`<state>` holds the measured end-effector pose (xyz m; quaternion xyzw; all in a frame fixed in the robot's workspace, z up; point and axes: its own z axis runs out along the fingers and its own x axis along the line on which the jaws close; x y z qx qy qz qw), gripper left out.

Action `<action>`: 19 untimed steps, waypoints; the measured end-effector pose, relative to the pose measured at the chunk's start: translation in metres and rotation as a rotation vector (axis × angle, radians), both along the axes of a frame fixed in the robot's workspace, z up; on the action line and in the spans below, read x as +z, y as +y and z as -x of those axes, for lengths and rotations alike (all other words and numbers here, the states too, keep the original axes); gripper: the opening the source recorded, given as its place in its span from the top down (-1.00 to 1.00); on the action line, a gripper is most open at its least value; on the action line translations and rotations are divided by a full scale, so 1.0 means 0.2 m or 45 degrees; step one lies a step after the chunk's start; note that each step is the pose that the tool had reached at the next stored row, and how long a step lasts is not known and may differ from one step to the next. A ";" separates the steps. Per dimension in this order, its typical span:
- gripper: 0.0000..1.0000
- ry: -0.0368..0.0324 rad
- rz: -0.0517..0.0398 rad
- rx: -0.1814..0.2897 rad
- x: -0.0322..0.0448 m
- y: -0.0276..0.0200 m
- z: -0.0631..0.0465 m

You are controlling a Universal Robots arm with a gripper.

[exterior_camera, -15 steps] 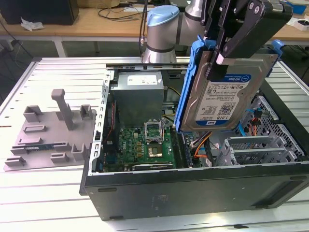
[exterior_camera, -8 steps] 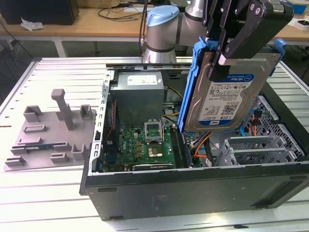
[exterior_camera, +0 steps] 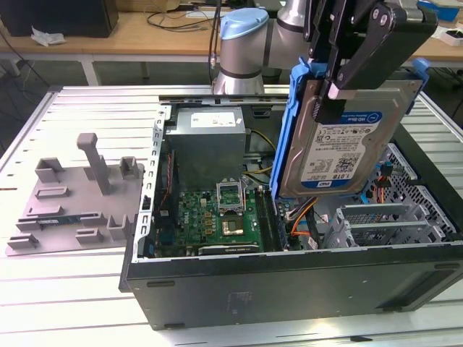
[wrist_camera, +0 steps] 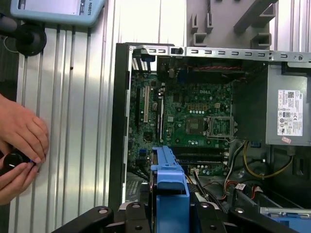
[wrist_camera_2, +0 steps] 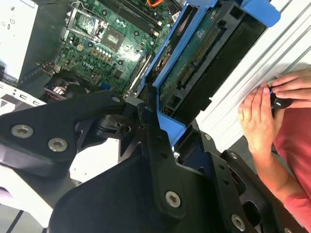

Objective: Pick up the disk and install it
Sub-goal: 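Insert the disk into the insertion slot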

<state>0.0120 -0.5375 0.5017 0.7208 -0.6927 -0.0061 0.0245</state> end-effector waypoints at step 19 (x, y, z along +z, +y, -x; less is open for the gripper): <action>0.26 -0.0234 -0.055 -0.090 -0.042 -0.007 0.00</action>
